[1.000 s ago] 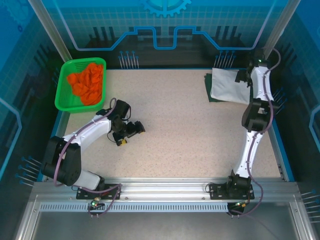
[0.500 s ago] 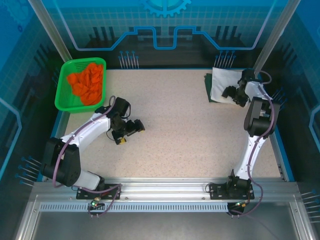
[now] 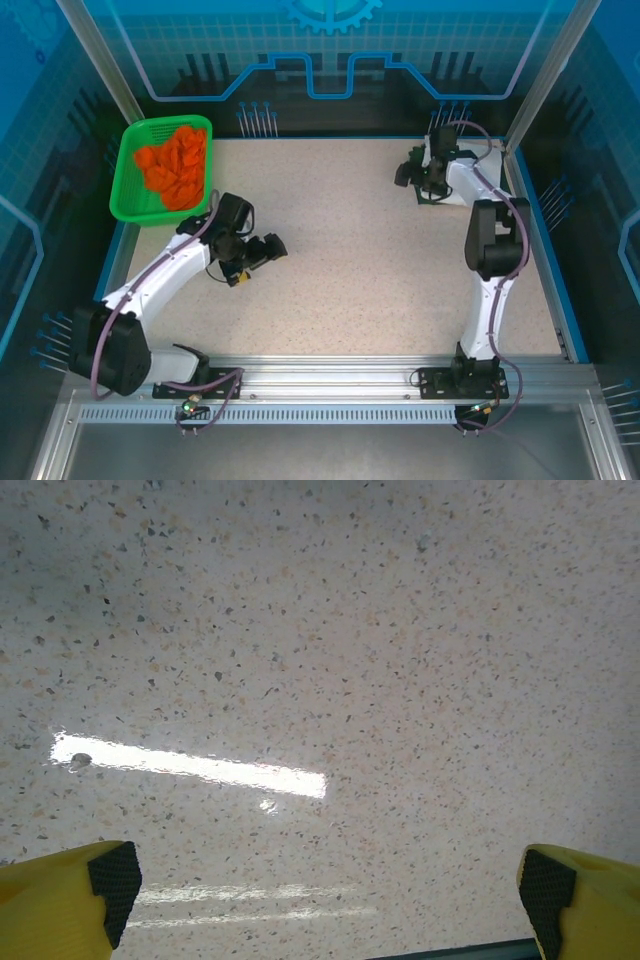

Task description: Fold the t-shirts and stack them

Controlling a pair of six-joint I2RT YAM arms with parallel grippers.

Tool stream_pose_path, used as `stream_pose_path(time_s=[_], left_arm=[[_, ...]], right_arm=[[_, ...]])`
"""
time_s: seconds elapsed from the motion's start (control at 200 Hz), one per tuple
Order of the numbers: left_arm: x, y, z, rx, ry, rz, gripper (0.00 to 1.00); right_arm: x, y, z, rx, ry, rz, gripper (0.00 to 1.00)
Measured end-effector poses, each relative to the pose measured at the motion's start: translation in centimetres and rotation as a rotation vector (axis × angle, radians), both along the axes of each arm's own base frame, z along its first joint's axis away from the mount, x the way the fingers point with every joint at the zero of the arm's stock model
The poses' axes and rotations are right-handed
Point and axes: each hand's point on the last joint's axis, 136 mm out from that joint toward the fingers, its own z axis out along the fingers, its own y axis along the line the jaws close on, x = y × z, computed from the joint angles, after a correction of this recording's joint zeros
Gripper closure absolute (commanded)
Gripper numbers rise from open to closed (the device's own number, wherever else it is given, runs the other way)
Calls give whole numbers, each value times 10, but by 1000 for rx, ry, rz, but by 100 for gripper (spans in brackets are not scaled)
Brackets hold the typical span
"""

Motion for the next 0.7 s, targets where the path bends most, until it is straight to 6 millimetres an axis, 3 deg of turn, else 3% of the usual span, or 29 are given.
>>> stream_pose_path(time_s=[0.09,0.19,0.255,0.355,0.455,0.545,0.615,0.7], left_arm=[[-2,1,8,-7,-28,7,1],[-5,5,15,-1,-46,19,1],[-6,8,16,15,-51,28,1],[-2,16,23,58,-68,51,1],[14,27,44,111,-160,93,1],[27,43,72,163,-310,148,1],[36,57,98,206,-459,193,1],[45,77,126,273,-649,246,1]], right_arm=[[-7,-8,-31,-5,75,-14,11],[-7,-8,-16,0,52,-14,8],[-7,-8,4,-4,17,-10,1],[-11,-7,52,-9,-81,6,0],[-23,-5,110,-4,-237,14,0],[-48,-6,154,-1,-388,11,0],[-68,-8,170,-2,-477,0,0],[-87,-13,167,-31,-527,-27,0]])
